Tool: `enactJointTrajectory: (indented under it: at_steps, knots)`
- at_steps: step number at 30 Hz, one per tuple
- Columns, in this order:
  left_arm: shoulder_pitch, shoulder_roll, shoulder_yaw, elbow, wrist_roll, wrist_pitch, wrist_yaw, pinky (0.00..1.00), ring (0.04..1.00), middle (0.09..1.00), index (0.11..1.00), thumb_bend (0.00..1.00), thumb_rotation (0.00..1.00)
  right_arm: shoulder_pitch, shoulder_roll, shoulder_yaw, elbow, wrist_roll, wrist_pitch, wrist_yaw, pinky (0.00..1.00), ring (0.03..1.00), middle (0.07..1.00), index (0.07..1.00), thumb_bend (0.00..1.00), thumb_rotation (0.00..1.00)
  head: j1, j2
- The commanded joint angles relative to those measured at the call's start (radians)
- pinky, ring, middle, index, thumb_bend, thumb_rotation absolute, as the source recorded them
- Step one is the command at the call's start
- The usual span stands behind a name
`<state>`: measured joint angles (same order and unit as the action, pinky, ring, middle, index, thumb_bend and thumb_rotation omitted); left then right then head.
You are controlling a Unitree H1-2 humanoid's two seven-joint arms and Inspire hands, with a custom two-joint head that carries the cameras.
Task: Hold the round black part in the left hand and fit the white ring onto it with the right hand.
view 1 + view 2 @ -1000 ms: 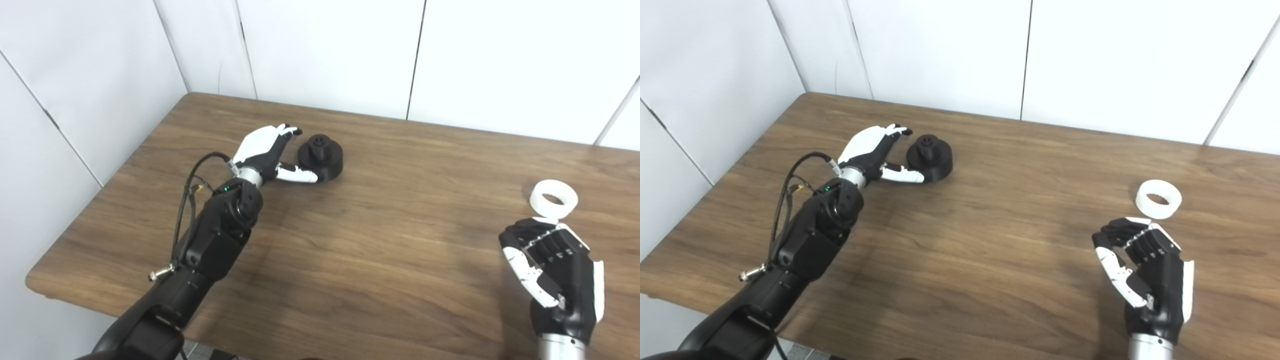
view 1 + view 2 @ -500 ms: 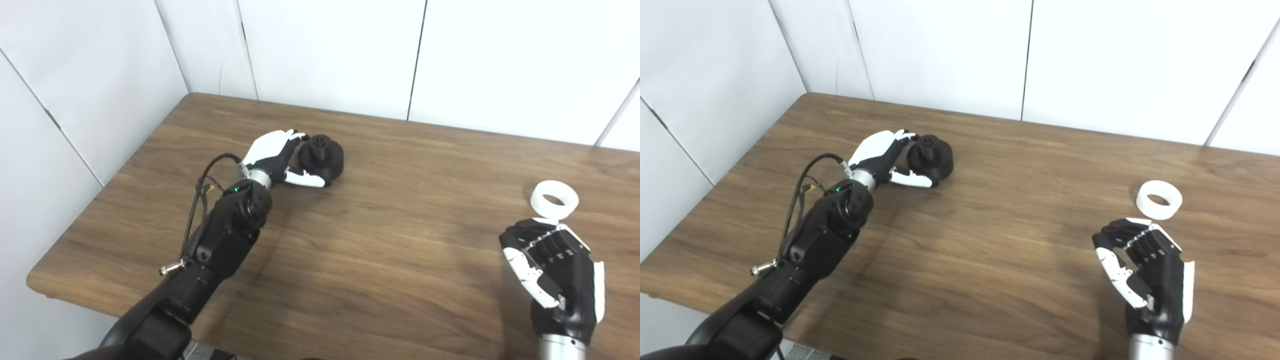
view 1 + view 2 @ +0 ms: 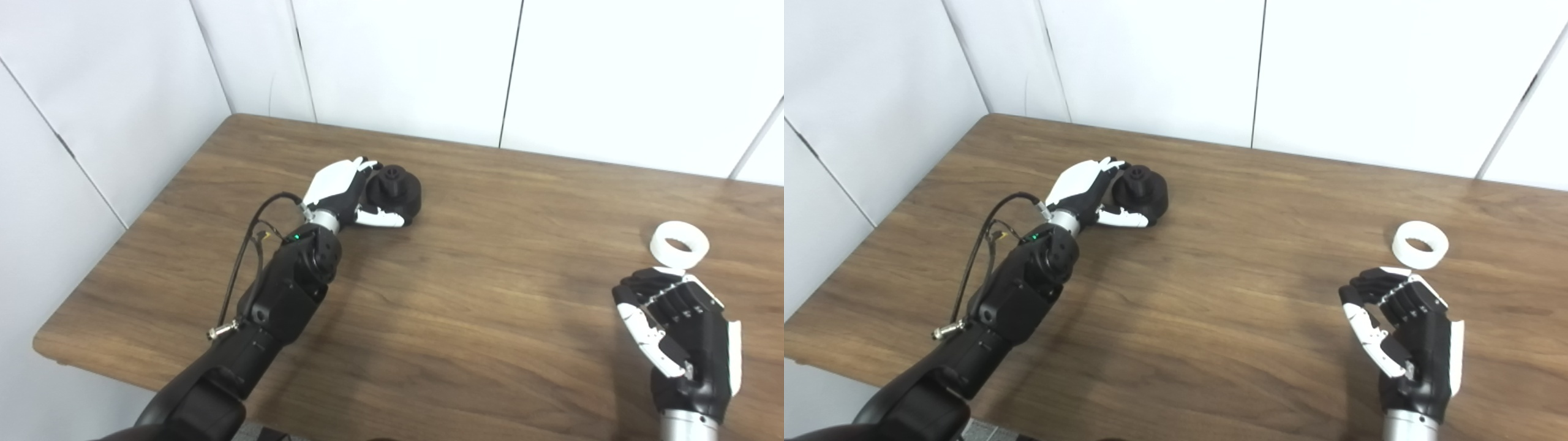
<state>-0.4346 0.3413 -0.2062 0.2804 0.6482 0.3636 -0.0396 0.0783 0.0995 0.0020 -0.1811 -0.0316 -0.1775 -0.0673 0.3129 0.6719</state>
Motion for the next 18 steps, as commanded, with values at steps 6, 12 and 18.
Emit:
enactJointTrajectory:
  at_steps: [6, 12, 18]
  knots:
    - [-0.035, -0.008, 0.008, 0.015, -0.026, -0.057, 0.042, 0.83, 0.971, 0.962, 0.767, 0.87, 0.41, 0.044, -0.004, -0.003, -0.045, 0.008, -0.018, 0.000, 0.42, 0.487, 0.491, 0.491, 0.52, 0.00, 0.005, 0.006]
    - [-0.033, -0.002, 0.010, 0.010, -0.031, -0.053, 0.046, 0.86, 0.972, 0.952, 0.703, 0.82, 0.36, 0.042, -0.006, -0.003, -0.046, 0.010, -0.019, 0.001, 0.42, 0.487, 0.491, 0.491, 0.52, 0.00, 0.005, 0.009]
    - [-0.029, 0.005, 0.013, 0.005, -0.040, -0.046, 0.047, 0.91, 0.975, 0.952, 0.687, 0.82, 0.34, 0.041, -0.008, -0.005, -0.045, 0.006, -0.017, 0.001, 0.42, 0.487, 0.491, 0.491, 0.52, 0.01, 0.008, 0.010]
